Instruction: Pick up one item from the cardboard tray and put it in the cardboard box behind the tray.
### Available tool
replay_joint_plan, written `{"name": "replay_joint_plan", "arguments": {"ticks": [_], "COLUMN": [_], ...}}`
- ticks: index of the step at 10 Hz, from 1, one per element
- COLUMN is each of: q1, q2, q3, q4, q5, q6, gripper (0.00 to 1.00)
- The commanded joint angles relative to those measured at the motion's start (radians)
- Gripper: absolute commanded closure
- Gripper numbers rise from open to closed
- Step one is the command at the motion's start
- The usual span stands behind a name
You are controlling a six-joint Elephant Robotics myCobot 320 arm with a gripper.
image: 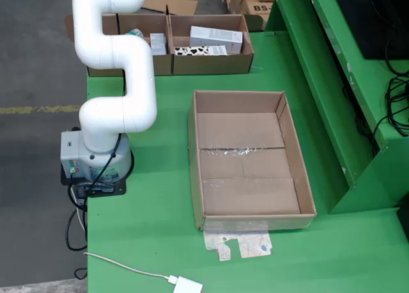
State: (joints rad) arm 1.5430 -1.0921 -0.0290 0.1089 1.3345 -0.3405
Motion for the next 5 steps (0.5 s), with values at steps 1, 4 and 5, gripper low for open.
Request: {"name": "replay_joint_plan", "arguments": {"ticks": [1, 4, 5], "q1": [-0.022, -0.184, -0.184], "q2": [0.15, 0.365, 0.365], "q3": [0.029, 0.029, 0.029], "q4": [-0.191, -0.612, -0.612], "q5": [0.019, 0.079, 0.079], "q6": [0.036, 0.078, 0.078], "gripper": [0.0, 0.0, 0.0]}}
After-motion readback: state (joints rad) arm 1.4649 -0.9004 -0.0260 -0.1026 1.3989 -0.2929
